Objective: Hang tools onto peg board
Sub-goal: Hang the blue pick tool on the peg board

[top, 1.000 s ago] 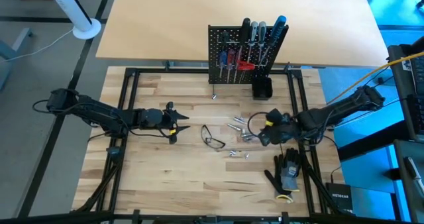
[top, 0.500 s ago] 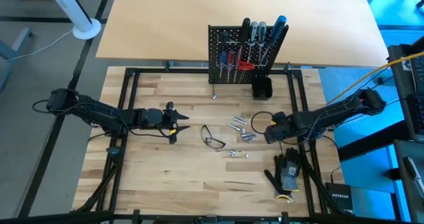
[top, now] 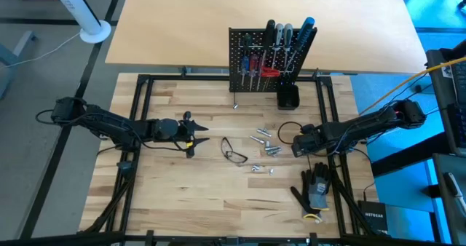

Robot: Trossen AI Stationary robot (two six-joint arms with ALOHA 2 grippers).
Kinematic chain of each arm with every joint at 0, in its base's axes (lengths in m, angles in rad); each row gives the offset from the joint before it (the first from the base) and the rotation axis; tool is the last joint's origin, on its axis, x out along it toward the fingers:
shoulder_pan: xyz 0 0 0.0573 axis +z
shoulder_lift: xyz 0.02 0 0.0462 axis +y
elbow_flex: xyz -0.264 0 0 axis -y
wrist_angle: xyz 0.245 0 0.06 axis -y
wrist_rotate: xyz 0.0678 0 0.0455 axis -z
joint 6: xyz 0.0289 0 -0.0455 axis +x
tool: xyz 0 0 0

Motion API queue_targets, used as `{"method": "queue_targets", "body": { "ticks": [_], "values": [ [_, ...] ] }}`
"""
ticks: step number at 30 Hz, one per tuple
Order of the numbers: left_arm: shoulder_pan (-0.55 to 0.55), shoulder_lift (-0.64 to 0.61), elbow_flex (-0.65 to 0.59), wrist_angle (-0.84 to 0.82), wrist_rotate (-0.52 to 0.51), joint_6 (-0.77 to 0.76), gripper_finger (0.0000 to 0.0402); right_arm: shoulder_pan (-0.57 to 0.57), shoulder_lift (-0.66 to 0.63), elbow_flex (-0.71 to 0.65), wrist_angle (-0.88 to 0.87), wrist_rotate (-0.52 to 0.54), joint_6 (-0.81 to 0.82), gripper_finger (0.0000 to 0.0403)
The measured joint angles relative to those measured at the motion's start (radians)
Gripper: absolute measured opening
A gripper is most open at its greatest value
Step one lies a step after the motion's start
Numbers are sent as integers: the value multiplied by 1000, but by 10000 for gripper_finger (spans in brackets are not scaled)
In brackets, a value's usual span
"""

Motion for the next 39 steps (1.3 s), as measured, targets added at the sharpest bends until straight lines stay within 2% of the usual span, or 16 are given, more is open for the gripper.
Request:
{"method": "queue_targets", "body": {
  "ticks": [10, 21, 27, 39],
  "values": [
    [-1, 0, 0, -10, 0, -1, 172, 1, 0, -5, 6, 25, 2, 140],
    [-1, 0, 0, -10, 0, -1, 172, 0, 2, -6, 14, 61, 1, 49],
    [-1, 0, 0, -10, -1, -1, 172, 0, 2, -10, 26, 78, -11, 15],
    [-1, 0, 0, -10, -1, -1, 172, 1, 1, -26, 74, 151, -30, 2]
  ]
}}
